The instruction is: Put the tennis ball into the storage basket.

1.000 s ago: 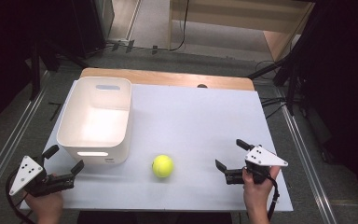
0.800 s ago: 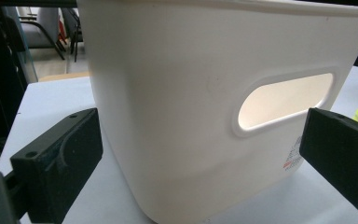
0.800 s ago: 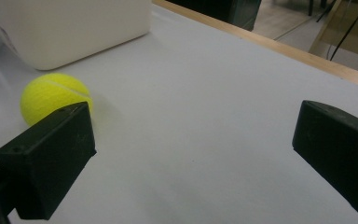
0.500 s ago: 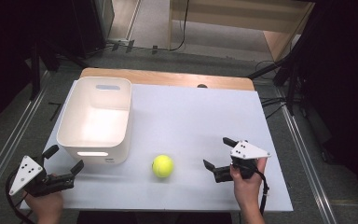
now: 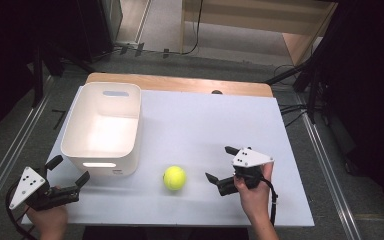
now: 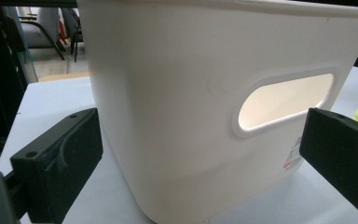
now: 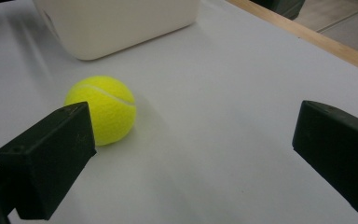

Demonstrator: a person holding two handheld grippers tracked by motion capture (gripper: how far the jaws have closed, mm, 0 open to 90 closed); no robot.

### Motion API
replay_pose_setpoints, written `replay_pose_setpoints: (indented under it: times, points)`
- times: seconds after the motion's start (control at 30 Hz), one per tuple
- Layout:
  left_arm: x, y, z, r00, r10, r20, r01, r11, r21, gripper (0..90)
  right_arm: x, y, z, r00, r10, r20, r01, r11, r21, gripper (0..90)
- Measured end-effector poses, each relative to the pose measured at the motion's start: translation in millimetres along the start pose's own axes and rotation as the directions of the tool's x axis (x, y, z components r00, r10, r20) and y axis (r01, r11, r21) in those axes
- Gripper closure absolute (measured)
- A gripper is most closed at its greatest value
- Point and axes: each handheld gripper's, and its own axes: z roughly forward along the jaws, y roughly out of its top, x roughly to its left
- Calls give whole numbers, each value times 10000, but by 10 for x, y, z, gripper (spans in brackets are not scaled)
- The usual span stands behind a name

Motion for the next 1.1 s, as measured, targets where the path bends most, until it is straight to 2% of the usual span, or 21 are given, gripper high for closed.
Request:
replay_pose_setpoints:
  times: [0.23,0.4,0.9,1.1]
  points:
    - [11,-1,-4,10000,-46,50,47,10000,-63,0,29,71,106,9990,36,-443,-27,9998,217,0]
    - [6,0,-1,10000,5,17,-5,10000,-10,0,67,128,168,9985,60,-553,-37,9992,406,0]
    - [18,-1,-12,9999,-117,44,117,9999,-95,0,153,306,319,9937,-180,-1104,261,9971,715,0]
    - [15,0,-9,9999,-115,27,116,9999,-84,0,215,376,387,9892,-427,-1401,564,9938,958,0]
